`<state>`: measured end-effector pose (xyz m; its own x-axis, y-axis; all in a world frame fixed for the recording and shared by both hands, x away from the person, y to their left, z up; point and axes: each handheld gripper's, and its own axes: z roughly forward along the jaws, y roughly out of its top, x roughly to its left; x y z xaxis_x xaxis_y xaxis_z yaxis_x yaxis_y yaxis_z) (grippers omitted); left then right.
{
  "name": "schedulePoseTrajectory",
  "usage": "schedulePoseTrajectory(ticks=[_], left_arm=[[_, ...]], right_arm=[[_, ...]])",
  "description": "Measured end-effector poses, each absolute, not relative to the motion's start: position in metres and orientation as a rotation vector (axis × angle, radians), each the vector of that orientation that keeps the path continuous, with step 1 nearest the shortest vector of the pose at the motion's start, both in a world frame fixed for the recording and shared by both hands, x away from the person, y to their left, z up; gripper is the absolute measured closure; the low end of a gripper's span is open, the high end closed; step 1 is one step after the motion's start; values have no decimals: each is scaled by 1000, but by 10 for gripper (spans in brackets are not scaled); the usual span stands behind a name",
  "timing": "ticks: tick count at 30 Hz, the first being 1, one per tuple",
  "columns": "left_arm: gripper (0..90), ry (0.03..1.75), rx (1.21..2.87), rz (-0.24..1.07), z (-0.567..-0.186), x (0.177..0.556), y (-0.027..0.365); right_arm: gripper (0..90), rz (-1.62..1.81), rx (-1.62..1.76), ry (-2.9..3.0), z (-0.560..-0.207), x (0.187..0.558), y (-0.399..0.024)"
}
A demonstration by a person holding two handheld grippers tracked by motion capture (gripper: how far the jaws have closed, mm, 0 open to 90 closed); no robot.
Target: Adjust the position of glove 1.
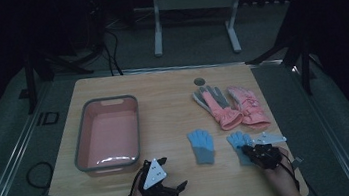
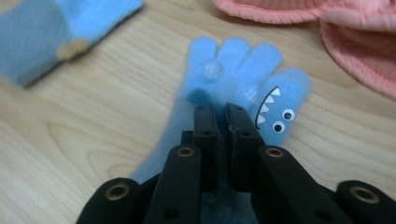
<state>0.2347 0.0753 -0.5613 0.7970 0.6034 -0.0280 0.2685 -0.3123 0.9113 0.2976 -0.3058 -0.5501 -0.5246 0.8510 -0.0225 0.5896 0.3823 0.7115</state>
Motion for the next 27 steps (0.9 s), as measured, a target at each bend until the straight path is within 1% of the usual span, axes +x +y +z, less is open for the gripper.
schedulePoseTrajectory(ticks=[4,13,14,15,20,27], left_arm=[[1,662,1902,384,-561,235,76],[1,660,1906,385,-561,235,76],[1,660,1906,385,-561,235,76],[1,660,1910,386,-561,235,75],[1,658,1906,388,-561,235,75],[1,654,1907,395,-561,234,75]], right_arm=[[861,923,1321,2216,-542,296,-303],[865,1025,1312,2103,-495,292,-289],[865,1025,1312,2103,-495,292,-289],[865,1055,1274,2096,-480,294,-281],[865,1106,1217,2102,-460,299,-259],[865,1156,1190,2135,-454,304,-223]])
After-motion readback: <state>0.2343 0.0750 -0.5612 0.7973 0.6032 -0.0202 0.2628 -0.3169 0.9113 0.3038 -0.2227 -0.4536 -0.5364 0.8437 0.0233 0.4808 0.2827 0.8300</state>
